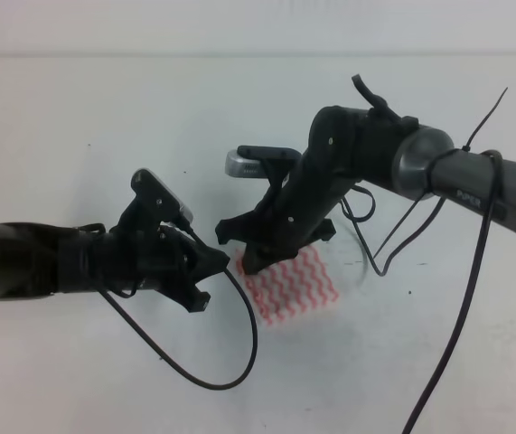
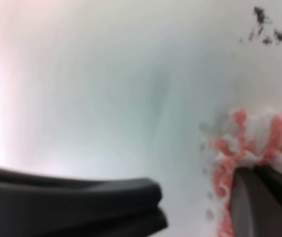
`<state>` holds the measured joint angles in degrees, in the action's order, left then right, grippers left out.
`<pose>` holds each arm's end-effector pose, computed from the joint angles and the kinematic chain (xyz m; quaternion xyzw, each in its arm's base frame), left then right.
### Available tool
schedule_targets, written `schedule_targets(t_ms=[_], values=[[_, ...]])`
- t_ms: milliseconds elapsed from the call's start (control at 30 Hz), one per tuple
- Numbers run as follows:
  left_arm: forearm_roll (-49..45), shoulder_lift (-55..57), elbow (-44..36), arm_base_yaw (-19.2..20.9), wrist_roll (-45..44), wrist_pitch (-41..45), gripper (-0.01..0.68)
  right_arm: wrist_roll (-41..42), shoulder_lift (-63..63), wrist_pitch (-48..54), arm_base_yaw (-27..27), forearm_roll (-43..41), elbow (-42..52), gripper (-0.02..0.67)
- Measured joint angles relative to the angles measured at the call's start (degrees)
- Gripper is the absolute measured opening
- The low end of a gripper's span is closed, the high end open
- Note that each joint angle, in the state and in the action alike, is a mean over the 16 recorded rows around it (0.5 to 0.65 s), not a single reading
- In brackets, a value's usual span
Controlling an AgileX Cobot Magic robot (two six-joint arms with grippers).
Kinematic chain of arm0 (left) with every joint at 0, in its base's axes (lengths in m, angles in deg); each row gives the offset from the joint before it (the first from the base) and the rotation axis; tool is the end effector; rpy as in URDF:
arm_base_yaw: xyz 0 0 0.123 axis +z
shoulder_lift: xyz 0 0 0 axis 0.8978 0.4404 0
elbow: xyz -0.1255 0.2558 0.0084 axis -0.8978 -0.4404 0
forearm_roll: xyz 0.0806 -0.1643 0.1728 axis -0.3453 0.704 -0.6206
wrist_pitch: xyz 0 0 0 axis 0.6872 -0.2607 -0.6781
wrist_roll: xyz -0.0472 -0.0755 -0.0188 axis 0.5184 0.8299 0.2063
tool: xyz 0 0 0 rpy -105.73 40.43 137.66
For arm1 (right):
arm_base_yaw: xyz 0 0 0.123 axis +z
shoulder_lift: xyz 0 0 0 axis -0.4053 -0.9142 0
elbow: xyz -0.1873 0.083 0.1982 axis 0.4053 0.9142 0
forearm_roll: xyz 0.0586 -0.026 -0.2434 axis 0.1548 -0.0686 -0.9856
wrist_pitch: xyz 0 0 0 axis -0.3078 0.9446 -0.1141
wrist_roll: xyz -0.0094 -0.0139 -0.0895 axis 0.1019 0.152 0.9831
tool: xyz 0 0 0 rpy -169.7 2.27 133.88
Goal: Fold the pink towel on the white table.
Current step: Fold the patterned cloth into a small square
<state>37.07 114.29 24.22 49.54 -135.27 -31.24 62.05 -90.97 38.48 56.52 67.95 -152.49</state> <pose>0.3188 -0.1447 0.1482 0.4606 0.7424 -0.2778 0.3995 0.3833 0.2830 0.1846 -0.1576 0.9566 0.2311 0.0817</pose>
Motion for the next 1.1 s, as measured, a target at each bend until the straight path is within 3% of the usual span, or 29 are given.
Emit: schedule_targets(t_ms=[833,1100], values=[[-0.64,-0.15,0.01,-0.01,0.14,-1.4,-0.004,0.01,1.41,12.65,0.0,-3.81,-0.03,-0.018],[-0.6,-0.2,0.02,-0.01,0.13,-1.17,-0.004,-0.19,-0.63,12.03,0.0,-1.76,-0.12,-0.018]])
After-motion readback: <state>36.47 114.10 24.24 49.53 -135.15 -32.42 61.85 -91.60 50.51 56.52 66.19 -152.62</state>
